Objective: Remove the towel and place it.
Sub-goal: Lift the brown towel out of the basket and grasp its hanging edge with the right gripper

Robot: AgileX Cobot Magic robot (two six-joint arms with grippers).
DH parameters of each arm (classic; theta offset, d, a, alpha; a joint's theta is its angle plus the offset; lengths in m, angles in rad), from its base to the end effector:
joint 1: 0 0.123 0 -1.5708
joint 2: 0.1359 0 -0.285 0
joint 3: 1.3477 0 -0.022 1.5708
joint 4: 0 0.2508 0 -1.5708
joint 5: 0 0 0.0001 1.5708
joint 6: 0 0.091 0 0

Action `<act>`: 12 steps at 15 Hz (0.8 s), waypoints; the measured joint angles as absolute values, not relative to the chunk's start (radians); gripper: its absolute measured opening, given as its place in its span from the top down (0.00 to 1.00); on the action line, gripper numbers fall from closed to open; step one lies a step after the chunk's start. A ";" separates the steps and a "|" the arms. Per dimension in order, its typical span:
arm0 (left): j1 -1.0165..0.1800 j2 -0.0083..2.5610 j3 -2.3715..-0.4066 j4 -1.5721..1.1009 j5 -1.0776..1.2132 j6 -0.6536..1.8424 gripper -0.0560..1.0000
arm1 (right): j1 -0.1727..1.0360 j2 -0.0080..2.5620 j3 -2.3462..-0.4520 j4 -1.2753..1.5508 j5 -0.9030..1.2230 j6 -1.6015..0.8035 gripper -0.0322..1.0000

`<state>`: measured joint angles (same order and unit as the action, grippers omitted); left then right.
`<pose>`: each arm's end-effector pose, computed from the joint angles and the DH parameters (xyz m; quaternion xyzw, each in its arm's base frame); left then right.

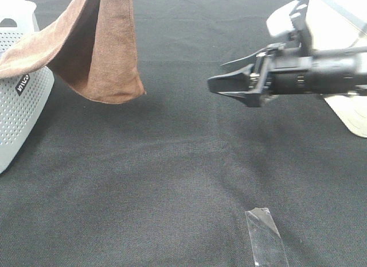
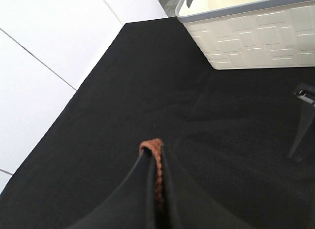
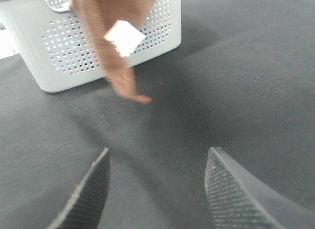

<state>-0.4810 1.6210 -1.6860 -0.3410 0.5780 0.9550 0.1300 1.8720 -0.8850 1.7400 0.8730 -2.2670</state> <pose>0.3289 -0.1904 0.4280 0.4928 0.6694 -0.0252 0.5553 0.3275 0.1122 0.1600 -0.3984 0.7435 0.3137 0.4360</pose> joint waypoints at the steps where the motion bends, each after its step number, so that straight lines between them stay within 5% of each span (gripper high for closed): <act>1: -0.481 1.621 -1.686 -0.341 0.578 0.955 0.95 | 0.130 1.913 -0.920 1.740 0.894 -2.267 0.43; 12: -0.481 1.621 -1.686 -0.341 0.578 0.955 0.95 | 0.313 2.145 -1.255 1.742 0.902 -2.172 0.43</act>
<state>-0.4810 1.6210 -1.6860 -0.3410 0.5780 0.9550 0.3130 2.1450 -1.2550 1.7420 0.9020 -2.1720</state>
